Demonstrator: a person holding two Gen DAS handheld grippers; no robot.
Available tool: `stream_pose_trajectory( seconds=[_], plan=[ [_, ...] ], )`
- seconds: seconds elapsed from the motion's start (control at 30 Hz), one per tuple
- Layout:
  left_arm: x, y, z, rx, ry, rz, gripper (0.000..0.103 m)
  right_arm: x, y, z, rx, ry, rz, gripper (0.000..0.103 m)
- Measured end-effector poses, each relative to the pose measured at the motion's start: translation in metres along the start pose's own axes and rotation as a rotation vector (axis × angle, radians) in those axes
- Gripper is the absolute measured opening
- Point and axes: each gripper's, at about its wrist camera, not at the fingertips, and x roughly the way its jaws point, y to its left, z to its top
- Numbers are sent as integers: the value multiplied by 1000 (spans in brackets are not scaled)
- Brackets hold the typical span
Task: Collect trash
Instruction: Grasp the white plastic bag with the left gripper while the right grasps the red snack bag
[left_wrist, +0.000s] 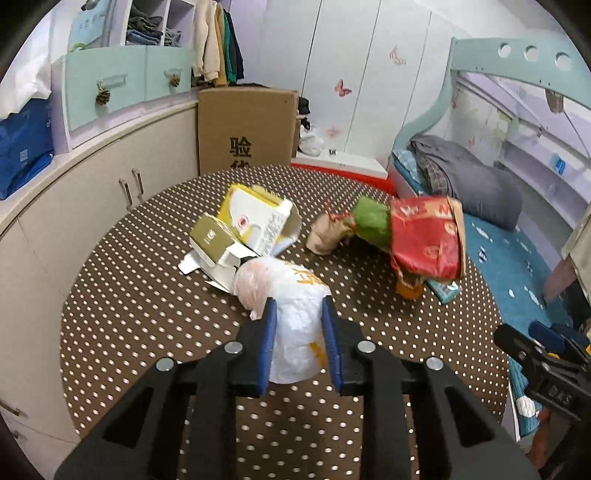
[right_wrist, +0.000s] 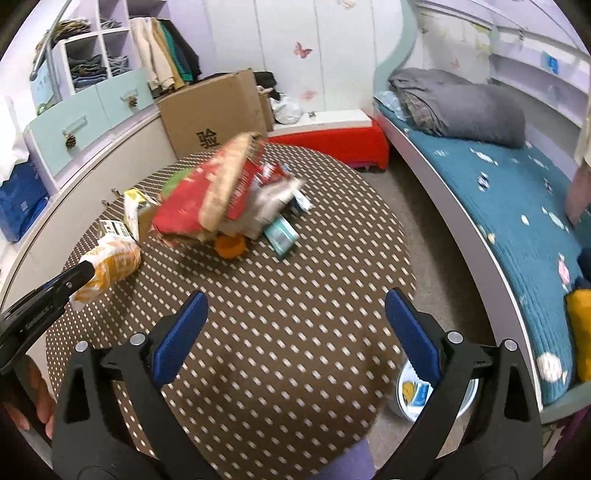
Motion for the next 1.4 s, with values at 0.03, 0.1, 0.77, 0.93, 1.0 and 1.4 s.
stream_pose_trajectory(
  seconds=[0.03, 0.1, 0.77, 0.93, 1.0, 1.4],
  plan=[
    [-2, 2, 2, -1, -5, -1, 23, 2, 4, 4, -9, -1, 2, 95],
    [-6, 8, 7, -1, -17, -5, 22, 7, 10, 11, -19, 4, 5, 95],
    [-13, 21, 40, 27, -135, -85, 22, 94, 85, 67, -156, 53, -36, 95],
    [-15, 19, 38, 28, -141, -113, 22, 95, 72, 64, -88, 84, 30, 82],
    [-16, 17, 37, 32, -139, -115, 22, 86, 68, 62, -78, 66, 23, 82],
    [-32, -13, 29, 76, -156, -152, 22, 59, 51, 47, -97, 76, 65, 64]
  ],
)
